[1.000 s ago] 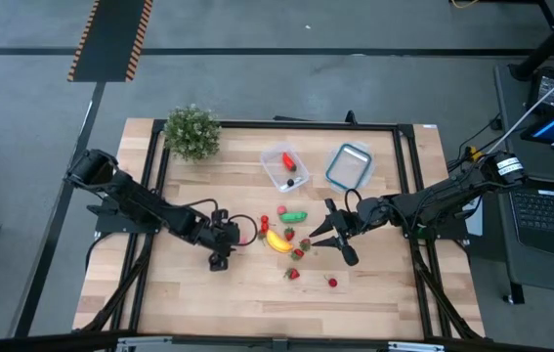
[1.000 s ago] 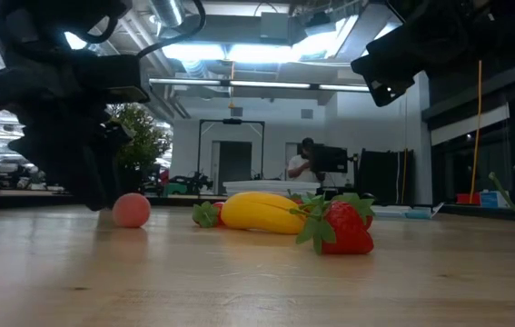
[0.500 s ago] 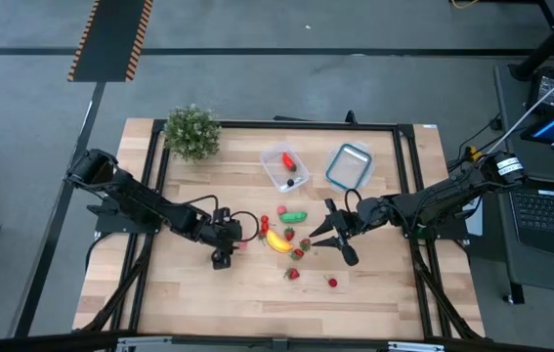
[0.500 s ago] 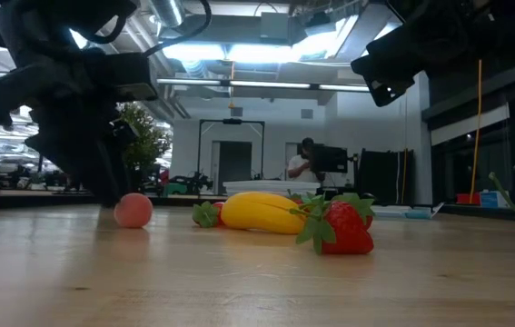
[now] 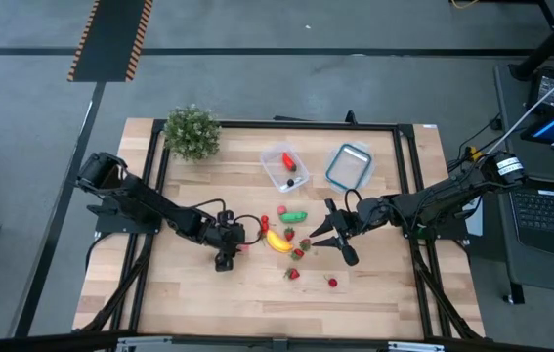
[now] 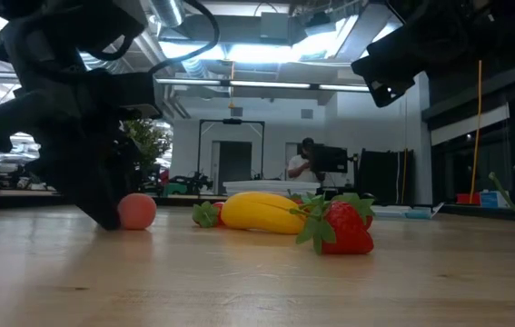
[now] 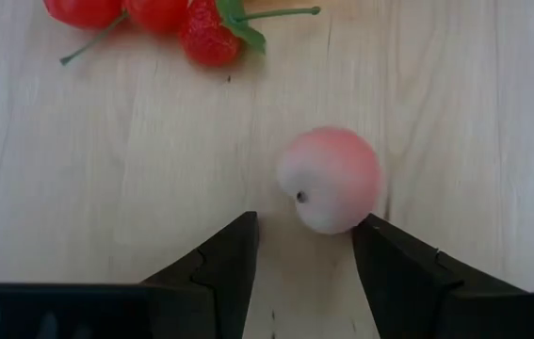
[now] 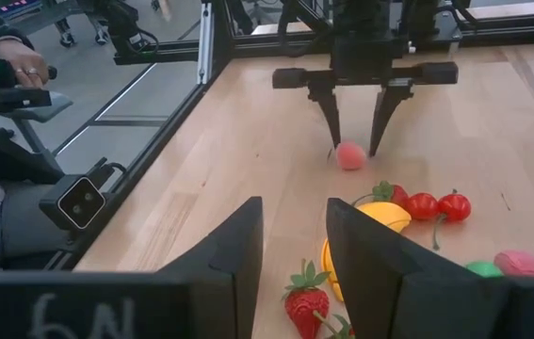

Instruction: Pick and placing Produce into tupperware

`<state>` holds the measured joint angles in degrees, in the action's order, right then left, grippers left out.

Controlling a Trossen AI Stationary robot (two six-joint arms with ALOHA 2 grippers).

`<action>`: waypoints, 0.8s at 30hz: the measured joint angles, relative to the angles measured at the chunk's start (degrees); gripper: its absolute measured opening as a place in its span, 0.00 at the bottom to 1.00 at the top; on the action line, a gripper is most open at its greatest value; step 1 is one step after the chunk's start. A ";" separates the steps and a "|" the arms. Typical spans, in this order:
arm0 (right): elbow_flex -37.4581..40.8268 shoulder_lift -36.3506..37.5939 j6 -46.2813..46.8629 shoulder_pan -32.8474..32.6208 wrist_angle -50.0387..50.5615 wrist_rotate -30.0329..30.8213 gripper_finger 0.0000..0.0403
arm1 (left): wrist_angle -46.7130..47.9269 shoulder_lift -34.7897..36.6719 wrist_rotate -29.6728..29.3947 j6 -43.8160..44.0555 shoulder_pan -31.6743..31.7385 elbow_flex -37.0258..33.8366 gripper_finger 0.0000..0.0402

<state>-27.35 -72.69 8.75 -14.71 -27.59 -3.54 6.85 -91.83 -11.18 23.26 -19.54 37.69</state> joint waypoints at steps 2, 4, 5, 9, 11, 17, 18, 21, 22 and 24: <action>0.00 0.01 0.00 0.01 0.01 0.00 0.30 | -0.02 0.11 -0.02 -0.06 0.06 0.00 0.42; -0.01 0.00 -0.02 0.01 0.02 -0.01 0.30 | -0.18 0.28 0.07 -0.28 0.03 0.00 0.42; 0.00 0.01 -0.02 0.01 0.03 0.01 0.30 | -0.31 0.28 0.24 -0.30 0.01 -0.01 0.42; 0.00 0.01 -0.04 0.00 0.07 0.00 0.30 | -1.86 0.13 1.83 -0.45 0.14 -0.03 0.42; 0.00 0.01 -0.04 0.01 0.09 0.00 0.30 | -3.04 0.02 2.21 -1.29 0.14 -0.09 0.42; 0.00 0.01 -0.04 -0.01 0.13 -0.01 0.30 | -8.32 -0.15 5.92 -4.17 0.31 -0.13 0.42; 0.00 0.01 -0.02 0.00 0.13 -0.01 0.30 | -8.45 -0.15 5.95 -4.31 0.35 -0.13 0.42; 0.00 0.01 -0.02 0.00 0.30 -0.01 0.30 | -8.21 -0.15 5.91 -4.35 0.34 -0.13 0.42; 0.00 0.01 -0.02 0.01 0.35 -0.01 0.30 | -8.20 -0.15 5.92 -4.34 0.36 -0.13 0.42; 0.00 0.01 -0.02 0.01 0.33 -0.01 0.30 | -8.17 -0.13 5.85 -4.34 0.42 -0.13 0.42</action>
<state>-27.35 -72.69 8.73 -14.70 -27.27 -3.55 -1.32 -91.96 -5.33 18.92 -19.12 37.56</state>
